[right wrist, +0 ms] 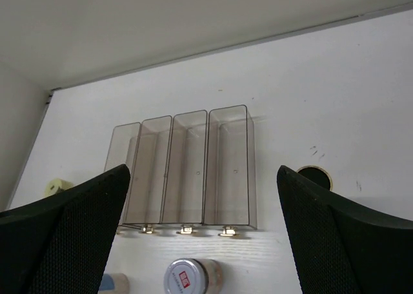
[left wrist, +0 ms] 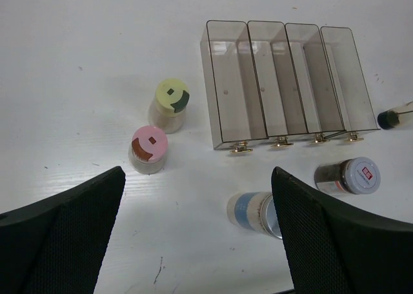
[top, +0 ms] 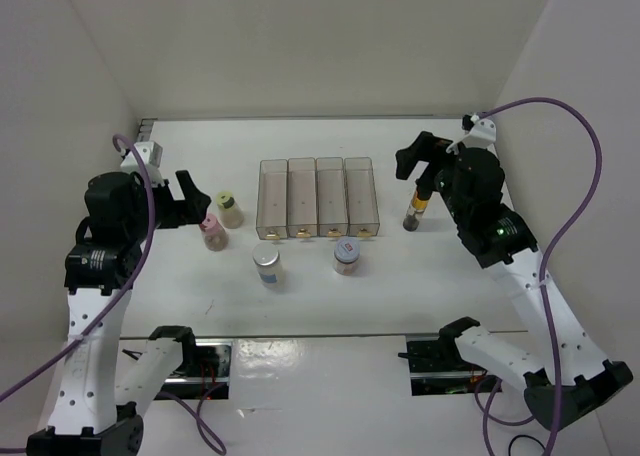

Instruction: Organize the condiment bottles

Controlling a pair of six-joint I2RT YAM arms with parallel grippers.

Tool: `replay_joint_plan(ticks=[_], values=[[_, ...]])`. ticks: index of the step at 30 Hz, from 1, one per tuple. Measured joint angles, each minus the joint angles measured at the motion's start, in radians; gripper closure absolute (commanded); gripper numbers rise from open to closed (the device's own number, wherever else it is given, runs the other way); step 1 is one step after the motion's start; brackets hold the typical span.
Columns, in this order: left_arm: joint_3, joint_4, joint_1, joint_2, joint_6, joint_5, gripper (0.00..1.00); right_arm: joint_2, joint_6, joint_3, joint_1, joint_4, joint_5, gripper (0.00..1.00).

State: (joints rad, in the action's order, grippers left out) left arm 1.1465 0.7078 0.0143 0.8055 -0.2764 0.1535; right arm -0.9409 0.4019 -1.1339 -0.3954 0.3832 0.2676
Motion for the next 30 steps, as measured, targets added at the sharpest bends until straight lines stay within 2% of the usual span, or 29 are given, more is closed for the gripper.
replay_joint_plan(ticks=[6,11,18,23,30], values=[[0.004,0.010,0.000,0.003,0.023,-0.020,0.00,-0.085,-0.046,-0.038,0.020,0.039,-0.038,0.01],[0.056,0.043,0.000,0.106,0.038,-0.050,0.00,-0.172,-0.066,-0.069,0.021,0.076,-0.080,0.01],[0.058,0.076,0.000,0.207,0.042,-0.082,0.00,-0.198,-0.088,-0.072,0.021,0.080,-0.143,0.01],[0.040,0.071,-0.007,0.222,0.042,-0.117,0.00,-0.262,-0.093,-0.090,0.010,0.073,-0.165,0.01],[-0.014,0.037,-0.063,0.367,0.040,-0.187,0.00,-0.314,-0.097,-0.091,-0.011,0.069,-0.184,0.01]])
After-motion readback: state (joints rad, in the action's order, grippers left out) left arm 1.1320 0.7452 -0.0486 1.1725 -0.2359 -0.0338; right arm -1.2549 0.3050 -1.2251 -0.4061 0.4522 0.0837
